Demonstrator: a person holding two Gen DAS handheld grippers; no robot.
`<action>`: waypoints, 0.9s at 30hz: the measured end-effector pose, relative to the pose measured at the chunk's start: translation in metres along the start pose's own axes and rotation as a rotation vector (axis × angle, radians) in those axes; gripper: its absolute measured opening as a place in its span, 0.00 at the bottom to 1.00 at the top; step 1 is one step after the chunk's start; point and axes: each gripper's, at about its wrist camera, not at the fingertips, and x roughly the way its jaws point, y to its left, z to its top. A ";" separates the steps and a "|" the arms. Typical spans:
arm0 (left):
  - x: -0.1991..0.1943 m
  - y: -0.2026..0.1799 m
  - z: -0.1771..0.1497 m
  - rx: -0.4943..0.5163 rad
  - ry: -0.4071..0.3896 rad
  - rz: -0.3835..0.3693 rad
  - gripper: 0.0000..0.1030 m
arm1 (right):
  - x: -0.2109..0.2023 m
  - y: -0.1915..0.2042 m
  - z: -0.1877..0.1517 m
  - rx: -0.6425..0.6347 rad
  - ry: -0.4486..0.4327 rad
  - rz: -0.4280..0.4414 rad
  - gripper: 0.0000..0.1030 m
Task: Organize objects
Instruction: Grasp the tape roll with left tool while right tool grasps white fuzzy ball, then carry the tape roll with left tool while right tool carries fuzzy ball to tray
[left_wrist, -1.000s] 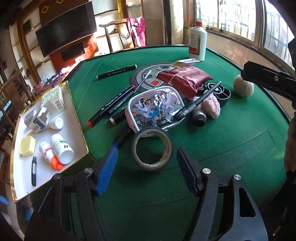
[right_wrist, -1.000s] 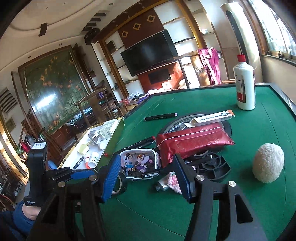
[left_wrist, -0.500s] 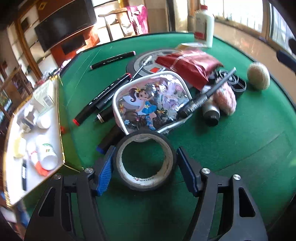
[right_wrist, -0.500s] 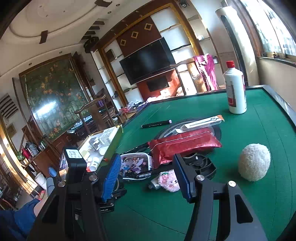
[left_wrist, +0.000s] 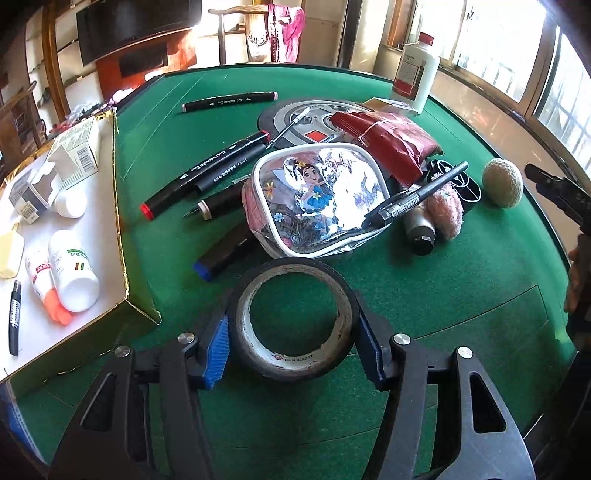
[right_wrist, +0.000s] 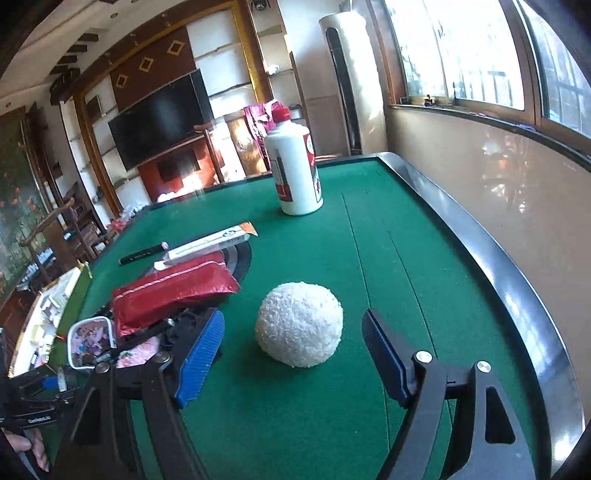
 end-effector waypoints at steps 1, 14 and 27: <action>0.000 0.000 0.000 0.000 0.000 0.000 0.57 | 0.005 -0.001 0.001 0.001 0.012 -0.004 0.75; -0.006 0.006 0.000 -0.026 -0.031 -0.054 0.57 | 0.031 0.006 0.001 -0.066 0.058 0.011 0.56; -0.034 0.008 -0.013 -0.040 -0.114 -0.060 0.57 | 0.000 0.030 -0.001 -0.089 -0.058 0.180 0.56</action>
